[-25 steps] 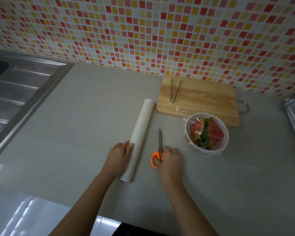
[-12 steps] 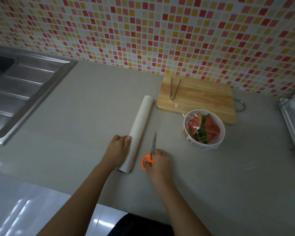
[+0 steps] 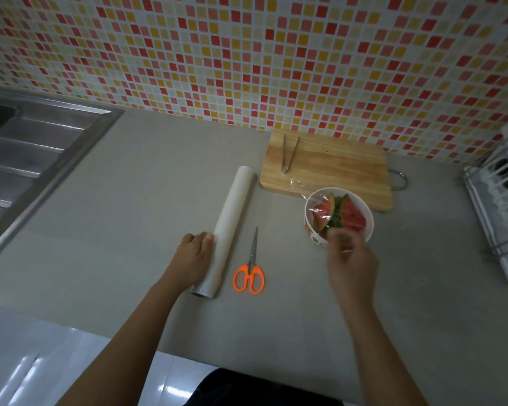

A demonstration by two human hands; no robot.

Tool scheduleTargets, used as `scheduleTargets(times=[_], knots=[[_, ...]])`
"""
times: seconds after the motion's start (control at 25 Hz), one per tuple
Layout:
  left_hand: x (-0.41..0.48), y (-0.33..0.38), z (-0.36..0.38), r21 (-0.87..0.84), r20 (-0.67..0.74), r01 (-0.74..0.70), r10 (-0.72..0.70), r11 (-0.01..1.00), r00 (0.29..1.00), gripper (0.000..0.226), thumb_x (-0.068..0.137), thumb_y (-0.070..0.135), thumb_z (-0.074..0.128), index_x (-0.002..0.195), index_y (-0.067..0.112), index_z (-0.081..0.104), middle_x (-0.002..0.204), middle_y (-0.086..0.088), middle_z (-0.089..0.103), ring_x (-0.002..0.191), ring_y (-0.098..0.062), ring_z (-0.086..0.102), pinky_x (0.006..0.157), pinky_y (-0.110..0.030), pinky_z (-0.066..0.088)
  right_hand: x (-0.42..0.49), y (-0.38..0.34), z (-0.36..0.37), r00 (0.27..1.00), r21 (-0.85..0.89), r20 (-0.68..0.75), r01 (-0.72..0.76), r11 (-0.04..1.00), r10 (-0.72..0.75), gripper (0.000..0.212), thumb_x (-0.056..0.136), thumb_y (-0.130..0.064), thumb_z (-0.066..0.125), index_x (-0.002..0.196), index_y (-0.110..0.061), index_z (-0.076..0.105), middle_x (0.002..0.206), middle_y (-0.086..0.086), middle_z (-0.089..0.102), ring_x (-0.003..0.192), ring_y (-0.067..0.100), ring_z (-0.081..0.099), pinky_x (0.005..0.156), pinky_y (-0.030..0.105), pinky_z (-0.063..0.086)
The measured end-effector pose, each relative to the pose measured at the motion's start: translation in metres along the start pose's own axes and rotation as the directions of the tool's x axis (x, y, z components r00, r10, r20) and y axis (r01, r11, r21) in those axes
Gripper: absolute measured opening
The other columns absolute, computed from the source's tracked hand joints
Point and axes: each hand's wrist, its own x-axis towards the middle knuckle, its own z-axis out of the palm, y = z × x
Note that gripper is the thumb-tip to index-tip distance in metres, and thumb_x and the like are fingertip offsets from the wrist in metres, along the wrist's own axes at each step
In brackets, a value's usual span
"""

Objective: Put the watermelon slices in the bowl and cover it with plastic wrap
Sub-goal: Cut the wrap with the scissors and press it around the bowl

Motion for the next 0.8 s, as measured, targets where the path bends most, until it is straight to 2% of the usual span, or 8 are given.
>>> scheduleTargets(times=[0.08, 0.16, 0.2, 0.28, 0.4, 0.48, 0.6, 0.8], knots=[[-0.004, 0.011, -0.001, -0.042, -0.254, -0.035, 0.023, 0.998, 0.967, 0.041, 0.101, 0.03, 0.032, 0.119, 0.003, 0.057, 0.108, -0.015, 0.056, 0.113, -0.03, 0.047, 0.093, -0.029, 0.034, 0.034, 0.026, -0.03, 0.99, 0.038, -0.139, -0.033, 0.999, 0.038, 0.029, 0.088, -0.043, 0.043, 0.092, -0.02, 0.06, 0.074, -0.005, 0.056, 0.066, 0.013, 0.051, 0.055, 0.021, 0.033], [-0.007, 0.039, 0.011, -0.197, -0.413, -0.181, 0.086, 0.964, 0.907, 0.043, 0.098, 0.043, 0.031, 0.113, 0.017, 0.061, 0.101, -0.003, 0.057, 0.101, -0.016, 0.051, 0.083, -0.018, 0.033, 0.073, 0.049, -0.038, 0.968, 0.086, -0.126, -0.206, 0.975, 0.216, 0.044, 0.083, -0.052, 0.035, 0.098, -0.017, 0.058, 0.087, 0.0, 0.057, 0.079, 0.014, 0.049, 0.062, 0.024, 0.031], [-0.008, 0.056, 0.023, -0.298, -0.373, -0.198, 0.077, 0.934, 0.925, 0.04, 0.095, 0.049, 0.029, 0.1, 0.027, 0.062, 0.092, 0.001, 0.061, 0.091, -0.014, 0.055, 0.078, -0.019, 0.036, 0.091, 0.058, -0.033, 0.953, 0.108, -0.042, -0.296, 0.949, 0.302, 0.052, 0.083, -0.056, 0.032, 0.1, -0.014, 0.058, 0.091, 0.007, 0.058, 0.083, 0.014, 0.048, 0.063, 0.025, 0.03], [-0.004, 0.096, 0.062, -0.556, -0.09, 0.008, -0.07, 0.831, 0.994, 0.039, 0.094, 0.054, 0.029, 0.09, 0.03, 0.059, 0.095, -0.005, 0.067, 0.088, -0.016, 0.062, 0.084, -0.03, 0.047, 0.118, 0.067, -0.018, 0.903, 0.19, 0.214, -0.412, 0.891, 0.372, 0.063, 0.092, -0.054, 0.025, 0.106, -0.003, 0.058, 0.105, 0.024, 0.062, 0.089, 0.017, 0.05, 0.072, 0.027, 0.037], [0.006, 0.142, 0.111, -0.654, 0.267, 0.335, -0.208, 0.678, 0.941, 0.059, 0.098, 0.052, 0.023, 0.118, 0.011, 0.06, 0.125, -0.02, 0.06, 0.116, -0.03, 0.057, 0.107, -0.045, 0.039, 0.125, 0.072, -0.005, 0.817, 0.353, 0.478, -0.515, 0.781, 0.323, 0.067, 0.094, -0.057, 0.014, 0.097, -0.021, 0.07, 0.094, -0.001, 0.074, 0.092, 0.012, 0.064, 0.084, 0.027, 0.051], [0.011, 0.154, 0.123, -0.728, 0.326, 0.377, -0.195, 0.572, 0.925, 0.062, 0.099, 0.052, 0.019, 0.112, 0.013, 0.065, 0.113, -0.017, 0.067, 0.106, -0.027, 0.063, 0.102, -0.041, 0.045, 0.116, 0.073, -0.012, 0.796, 0.402, 0.525, -0.543, 0.737, 0.301, 0.068, 0.092, -0.059, 0.012, 0.078, -0.033, 0.074, 0.075, -0.014, 0.074, 0.075, 0.001, 0.068, 0.061, 0.016, 0.053], [0.028, 0.155, 0.118, -0.783, 0.324, 0.391, -0.22, 0.484, 0.92, 0.058, 0.099, 0.051, 0.018, 0.09, 0.019, 0.065, 0.084, -0.005, 0.072, 0.071, -0.015, 0.07, 0.068, -0.026, 0.056, 0.089, 0.091, -0.024, 0.781, 0.453, 0.508, -0.6, 0.659, 0.363, 0.063, 0.093, -0.058, 0.016, 0.079, -0.026, 0.068, 0.063, -0.014, 0.071, 0.061, -0.003, 0.066, 0.05, 0.011, 0.049], [0.052, 0.151, 0.105, -0.741, 0.374, 0.404, -0.171, 0.536, 0.912, 0.056, 0.1, 0.048, 0.024, 0.11, 0.006, 0.059, 0.096, -0.01, 0.067, 0.094, -0.026, 0.062, 0.091, -0.041, 0.048, 0.052, 0.131, -0.031, 0.659, 0.264, 0.47, -0.74, 0.618, 0.588, 0.078, 0.085, -0.069, 0.011, 0.076, -0.013, 0.065, 0.081, 0.012, 0.067, 0.077, 0.02, 0.064, 0.072, 0.029, 0.051]])
